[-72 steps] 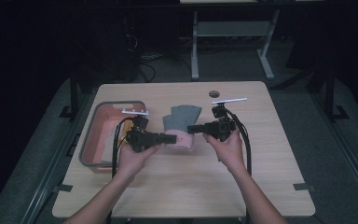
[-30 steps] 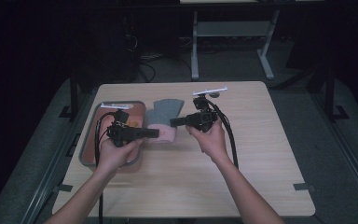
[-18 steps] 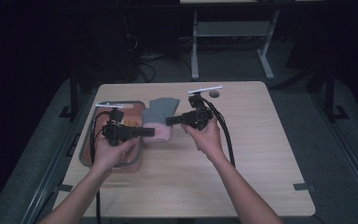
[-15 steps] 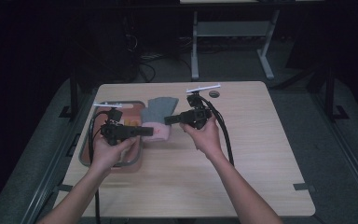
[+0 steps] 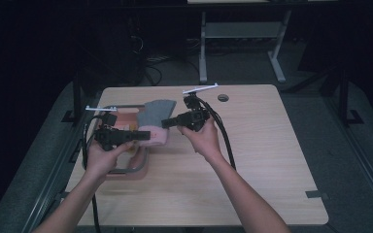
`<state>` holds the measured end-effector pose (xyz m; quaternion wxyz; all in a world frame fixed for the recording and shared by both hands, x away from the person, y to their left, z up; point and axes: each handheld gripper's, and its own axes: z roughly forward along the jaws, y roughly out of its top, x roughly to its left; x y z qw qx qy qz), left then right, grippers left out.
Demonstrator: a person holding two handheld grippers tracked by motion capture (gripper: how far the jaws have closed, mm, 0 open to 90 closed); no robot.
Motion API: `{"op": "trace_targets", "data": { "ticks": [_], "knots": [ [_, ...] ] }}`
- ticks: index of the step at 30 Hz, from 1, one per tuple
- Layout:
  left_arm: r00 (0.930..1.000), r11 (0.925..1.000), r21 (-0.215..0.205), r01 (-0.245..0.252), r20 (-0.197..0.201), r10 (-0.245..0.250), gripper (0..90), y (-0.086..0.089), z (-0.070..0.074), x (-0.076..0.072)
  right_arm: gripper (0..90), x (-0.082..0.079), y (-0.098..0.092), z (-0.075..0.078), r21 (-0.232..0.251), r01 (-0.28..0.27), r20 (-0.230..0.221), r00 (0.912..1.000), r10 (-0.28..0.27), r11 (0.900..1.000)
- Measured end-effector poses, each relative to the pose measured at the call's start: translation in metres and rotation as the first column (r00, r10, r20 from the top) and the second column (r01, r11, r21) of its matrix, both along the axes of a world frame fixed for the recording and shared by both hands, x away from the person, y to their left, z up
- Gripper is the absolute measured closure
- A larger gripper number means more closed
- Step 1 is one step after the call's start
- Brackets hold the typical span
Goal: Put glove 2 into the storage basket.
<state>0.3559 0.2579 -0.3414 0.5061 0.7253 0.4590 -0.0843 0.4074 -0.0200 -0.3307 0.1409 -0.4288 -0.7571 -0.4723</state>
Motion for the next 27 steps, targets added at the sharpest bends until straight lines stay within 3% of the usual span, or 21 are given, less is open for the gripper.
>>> {"op": "trace_targets", "data": {
  "ticks": [13, 27],
  "knots": [
    [0.9999, 0.9999, 0.004, -0.014, 0.007, 0.014, 66.6, 0.023, -0.002, -0.001, 76.5, 0.004, 0.022, -0.002, 0.01, -0.023, -0.002, 0.9997, 0.023, 1.0],
    [0.9984, 0.9984, 0.015, -0.054, -0.015, 0.054, 66.8, 0.045, -0.003, -0.004, 76.5, 0.009, 0.047, -0.009, 0.022, -0.042, -0.019, 0.9989, 0.043, 0.999]
  ]
}}
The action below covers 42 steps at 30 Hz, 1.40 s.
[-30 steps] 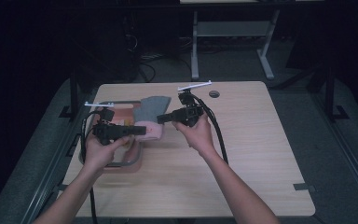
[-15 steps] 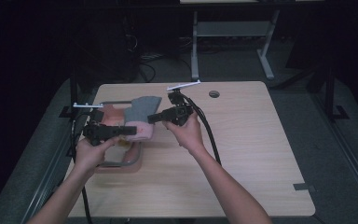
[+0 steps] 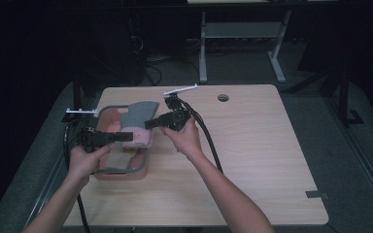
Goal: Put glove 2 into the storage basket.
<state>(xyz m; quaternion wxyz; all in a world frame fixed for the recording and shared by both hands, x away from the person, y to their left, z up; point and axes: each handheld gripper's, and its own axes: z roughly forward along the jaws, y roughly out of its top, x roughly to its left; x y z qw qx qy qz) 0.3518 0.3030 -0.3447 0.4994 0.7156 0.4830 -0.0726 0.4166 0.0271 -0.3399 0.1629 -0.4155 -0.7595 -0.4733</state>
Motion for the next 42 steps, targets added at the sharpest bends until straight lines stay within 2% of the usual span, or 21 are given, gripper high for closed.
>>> {"op": "trace_targets", "data": {
  "ticks": [8, 21, 32, 38, 42],
  "knots": [
    [0.9999, 0.9999, -0.005, -0.012, -0.006, 0.012, 66.8, 0.008, -0.001, 0.001, 76.4, 0.002, 0.009, 0.001, -0.005, -0.005, 0.011, 0.9999, 0.005, 1.0],
    [0.9993, 0.9992, 0.022, -0.032, -0.017, 0.033, 66.8, 0.024, -0.003, 0.001, 76.1, 0.007, 0.029, -0.005, -0.011, -0.021, 0.007, 0.9998, 0.021, 1.0],
    [0.9985, 0.9986, 0.029, -0.043, -0.032, 0.044, 66.8, 0.034, -0.007, 0.001, 76.0, 0.008, 0.04, -0.009, -0.02, -0.032, -0.012, 0.9994, 0.031, 0.999],
    [0.9966, 0.9974, 0.033, -0.064, -0.05, 0.066, 66.8, 0.042, -0.011, 0.0, 76.0, 0.011, 0.05, -0.013, -0.024, -0.042, -0.015, 0.999, 0.041, 0.999],
    [0.9956, 0.9964, 0.047, -0.071, -0.058, 0.074, 66.9, 0.046, -0.014, -0.001, 76.0, 0.012, 0.056, -0.018, -0.024, -0.047, -0.025, 0.9986, 0.046, 0.999]
  ]
}}
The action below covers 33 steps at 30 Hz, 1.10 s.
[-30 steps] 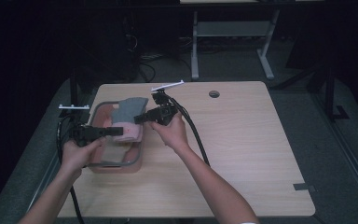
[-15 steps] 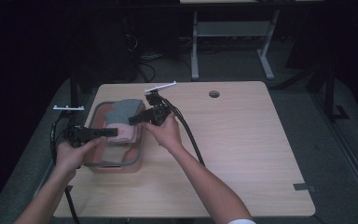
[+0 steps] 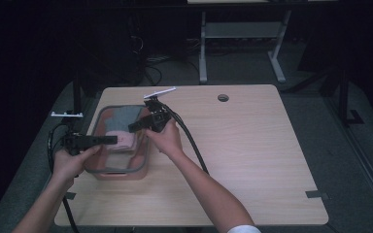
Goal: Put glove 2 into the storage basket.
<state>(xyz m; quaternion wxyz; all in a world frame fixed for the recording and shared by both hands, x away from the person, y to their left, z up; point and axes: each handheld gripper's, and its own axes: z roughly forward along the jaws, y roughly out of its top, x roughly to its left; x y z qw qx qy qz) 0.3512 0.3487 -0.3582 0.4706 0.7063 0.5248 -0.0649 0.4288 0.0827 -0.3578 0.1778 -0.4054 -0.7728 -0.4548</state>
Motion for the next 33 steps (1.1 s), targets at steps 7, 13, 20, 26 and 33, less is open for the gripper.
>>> {"op": "trace_targets", "data": {
  "ticks": [7, 13, 20, 26, 33],
  "knots": [
    [0.9996, 0.9992, 0.036, -0.019, -0.02, 0.019, 67.8, 0.005, -0.008, -0.001, 75.7, 0.002, 0.01, -0.01, -0.021, -0.014, -0.015, 0.9998, 0.014, 1.0],
    [0.9991, 0.9984, 0.05, -0.026, -0.033, 0.027, 67.9, 0.009, -0.014, -0.001, 75.2, 0.004, 0.017, -0.016, -0.037, -0.023, -0.028, 0.9994, 0.022, 0.999],
    [0.9981, 0.9974, 0.062, -0.036, -0.048, 0.039, 67.8, 0.01, -0.021, 0.0, 75.5, 0.006, 0.02, -0.022, -0.06, -0.022, -0.037, 0.9991, 0.02, 0.998],
    [0.997, 0.9933, 0.108, -0.041, -0.061, 0.048, 67.8, 0.01, -0.027, 0.001, 77.8, 0.008, 0.02, -0.025, -0.094, -0.02, -0.032, 0.9993, 0.017, 0.995],
    [0.9934, 0.9825, 0.184, -0.024, -0.105, 0.044, 67.2, 0.005, -0.038, 0.003, 76.0, 0.008, 0.017, -0.025, -0.12, -0.023, -0.024, 0.9995, 0.02, 0.992]
  ]
}}
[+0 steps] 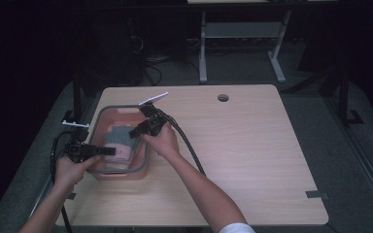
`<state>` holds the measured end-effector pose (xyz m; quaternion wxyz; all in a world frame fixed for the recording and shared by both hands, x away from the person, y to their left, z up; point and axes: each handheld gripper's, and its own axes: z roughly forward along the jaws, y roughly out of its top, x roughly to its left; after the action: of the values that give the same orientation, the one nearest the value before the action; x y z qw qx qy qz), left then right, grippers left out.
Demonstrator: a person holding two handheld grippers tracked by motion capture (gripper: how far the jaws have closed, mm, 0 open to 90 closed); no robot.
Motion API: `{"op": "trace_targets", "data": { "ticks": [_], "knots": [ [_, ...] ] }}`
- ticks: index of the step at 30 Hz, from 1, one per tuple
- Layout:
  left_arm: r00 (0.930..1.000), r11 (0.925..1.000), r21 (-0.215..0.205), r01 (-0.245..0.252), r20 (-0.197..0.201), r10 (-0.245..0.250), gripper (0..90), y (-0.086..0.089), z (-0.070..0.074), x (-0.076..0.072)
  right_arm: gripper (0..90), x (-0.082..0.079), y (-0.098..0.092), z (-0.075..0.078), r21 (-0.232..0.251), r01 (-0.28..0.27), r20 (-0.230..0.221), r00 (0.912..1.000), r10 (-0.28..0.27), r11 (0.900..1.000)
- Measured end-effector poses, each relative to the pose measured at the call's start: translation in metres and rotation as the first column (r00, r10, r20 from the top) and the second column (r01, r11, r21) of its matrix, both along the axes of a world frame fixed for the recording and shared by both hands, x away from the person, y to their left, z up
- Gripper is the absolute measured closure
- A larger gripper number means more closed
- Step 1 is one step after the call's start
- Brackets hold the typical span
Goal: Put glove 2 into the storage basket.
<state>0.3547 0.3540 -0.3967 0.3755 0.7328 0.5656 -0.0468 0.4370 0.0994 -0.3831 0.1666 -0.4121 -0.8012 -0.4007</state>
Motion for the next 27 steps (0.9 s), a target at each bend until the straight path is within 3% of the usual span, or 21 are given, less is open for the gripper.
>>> {"op": "trace_targets", "data": {
  "ticks": [6, 12, 16, 22, 27],
  "knots": [
    [0.9999, 0.9999, 0.007, -0.011, -0.004, 0.011, 62.7, 0.001, 0.001, 0.001, 75.9, -0.001, -0.003, 0.003, 0.009, 0.004, 0.003, 1.0, -0.004, 1.0],
    [0.9968, 0.9973, 0.027, -0.068, 0.043, 0.067, 52.7, 0.006, 0.02, -0.002, 75.9, -0.003, -0.009, 0.009, 0.006, 0.017, 0.019, 0.9997, -0.017, 1.0],
    [0.9938, 0.9964, 0.016, -0.083, 0.075, 0.081, 53.6, 0.005, 0.029, -0.003, 75.2, -0.004, -0.015, 0.012, 0.017, 0.011, 0.034, 0.9994, -0.012, 1.0],
    [0.9888, 0.9967, 0.003, -0.081, 0.126, 0.08, 62.3, -0.002, 0.036, -0.004, 73.8, -0.006, -0.026, 0.017, 0.031, 0.024, 0.039, 0.9989, -0.026, 0.999],
    [0.9935, 0.9974, 0.042, -0.059, 0.099, 0.055, 65.1, -0.01, 0.029, 0.001, 73.2, -0.006, -0.036, 0.021, 0.044, 0.029, 0.05, 0.9982, -0.032, 0.999]
  ]
}}
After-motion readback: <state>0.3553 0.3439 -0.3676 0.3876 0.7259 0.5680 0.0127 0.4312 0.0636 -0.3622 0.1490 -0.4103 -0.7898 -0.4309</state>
